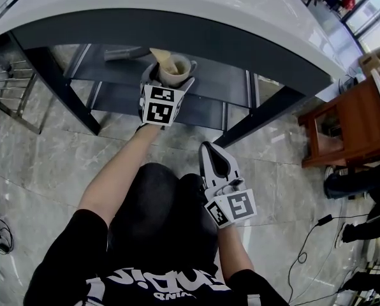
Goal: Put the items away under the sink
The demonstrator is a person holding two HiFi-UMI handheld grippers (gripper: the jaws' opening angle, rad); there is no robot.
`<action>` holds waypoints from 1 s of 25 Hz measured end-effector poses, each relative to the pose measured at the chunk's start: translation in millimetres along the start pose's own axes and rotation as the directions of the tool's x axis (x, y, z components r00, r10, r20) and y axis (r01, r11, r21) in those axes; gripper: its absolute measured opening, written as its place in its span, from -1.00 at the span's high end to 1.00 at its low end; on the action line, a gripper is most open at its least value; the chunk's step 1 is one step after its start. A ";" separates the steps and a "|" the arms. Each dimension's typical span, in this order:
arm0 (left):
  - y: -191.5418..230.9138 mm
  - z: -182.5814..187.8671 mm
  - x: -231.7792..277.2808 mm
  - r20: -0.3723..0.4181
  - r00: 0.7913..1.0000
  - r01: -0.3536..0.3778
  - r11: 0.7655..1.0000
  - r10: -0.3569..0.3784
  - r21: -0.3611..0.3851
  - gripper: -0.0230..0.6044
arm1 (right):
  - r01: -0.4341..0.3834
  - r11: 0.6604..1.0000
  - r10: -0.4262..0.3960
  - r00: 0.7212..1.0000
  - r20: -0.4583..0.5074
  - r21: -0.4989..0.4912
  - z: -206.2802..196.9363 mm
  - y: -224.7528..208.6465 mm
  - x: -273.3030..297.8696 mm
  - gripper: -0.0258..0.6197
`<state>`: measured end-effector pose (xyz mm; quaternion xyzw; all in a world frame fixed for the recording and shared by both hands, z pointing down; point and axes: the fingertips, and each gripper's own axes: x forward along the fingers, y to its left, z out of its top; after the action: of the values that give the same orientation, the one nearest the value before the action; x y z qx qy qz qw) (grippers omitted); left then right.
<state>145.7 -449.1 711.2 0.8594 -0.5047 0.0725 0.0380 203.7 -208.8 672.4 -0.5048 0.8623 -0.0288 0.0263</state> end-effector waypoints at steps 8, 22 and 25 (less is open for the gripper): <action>-0.5 -2.3 -18.8 -0.005 1.000 0.016 1.000 -0.016 -0.003 -0.55 | -0.011 1.000 0.011 1.000 0.003 -0.001 1.0 5.6 -2.3 0.86; -23.9 -19.5 -85.6 -0.071 0.980 0.181 0.982 -0.185 -0.059 -0.39 | -0.012 1.000 0.012 1.000 0.017 0.005 3.0 8.8 -8.0 0.86; -23.2 -18.1 -107.1 -0.050 0.982 0.182 0.982 -0.184 -0.042 0.11 | -0.016 1.000 0.016 1.000 0.015 0.007 1.4 12.3 -8.8 0.86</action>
<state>112.9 -342.9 711.7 0.8990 -0.4237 0.0825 0.0739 197.3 -195.2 670.2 -0.4980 0.8661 -0.0278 0.0347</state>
